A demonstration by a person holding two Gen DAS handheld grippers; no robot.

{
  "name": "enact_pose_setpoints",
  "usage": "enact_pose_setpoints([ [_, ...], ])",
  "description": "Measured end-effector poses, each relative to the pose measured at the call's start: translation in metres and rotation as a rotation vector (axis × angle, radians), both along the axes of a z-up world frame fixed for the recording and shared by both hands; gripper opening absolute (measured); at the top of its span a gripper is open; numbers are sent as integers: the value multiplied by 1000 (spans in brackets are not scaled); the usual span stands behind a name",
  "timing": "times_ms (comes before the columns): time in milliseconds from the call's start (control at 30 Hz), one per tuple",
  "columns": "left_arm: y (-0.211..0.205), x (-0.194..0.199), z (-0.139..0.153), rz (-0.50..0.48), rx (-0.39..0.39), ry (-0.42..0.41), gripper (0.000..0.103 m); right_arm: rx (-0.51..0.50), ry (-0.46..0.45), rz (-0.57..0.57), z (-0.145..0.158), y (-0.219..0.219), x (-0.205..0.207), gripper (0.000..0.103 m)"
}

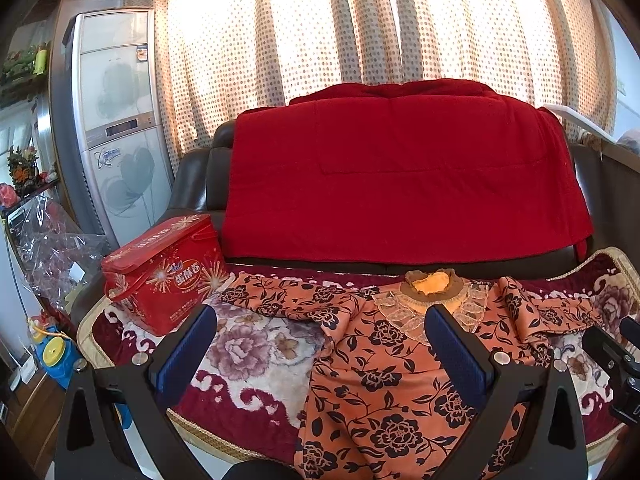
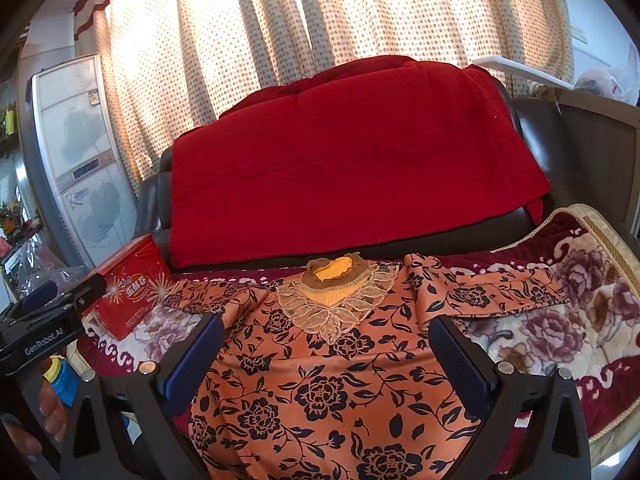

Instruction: Fold small clothes

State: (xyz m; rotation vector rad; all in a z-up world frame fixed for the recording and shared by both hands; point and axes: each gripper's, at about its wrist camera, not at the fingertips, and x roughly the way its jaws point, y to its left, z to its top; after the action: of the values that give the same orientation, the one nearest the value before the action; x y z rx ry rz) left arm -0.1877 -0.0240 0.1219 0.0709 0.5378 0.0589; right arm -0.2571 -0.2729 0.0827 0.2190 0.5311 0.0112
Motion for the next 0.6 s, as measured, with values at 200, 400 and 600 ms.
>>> enact_pose_setpoints([
  [200, -19, 15, -29, -42, 17, 63, 103, 41, 19, -32, -18, -31, 9, 103],
  [400, -72, 50, -120, -135, 48, 309, 103, 205, 107, -137, -79, -128, 23, 103],
  [600, -132, 81, -230, -212, 109, 571, 103, 497, 180, -294, -160, -258, 32, 103],
])
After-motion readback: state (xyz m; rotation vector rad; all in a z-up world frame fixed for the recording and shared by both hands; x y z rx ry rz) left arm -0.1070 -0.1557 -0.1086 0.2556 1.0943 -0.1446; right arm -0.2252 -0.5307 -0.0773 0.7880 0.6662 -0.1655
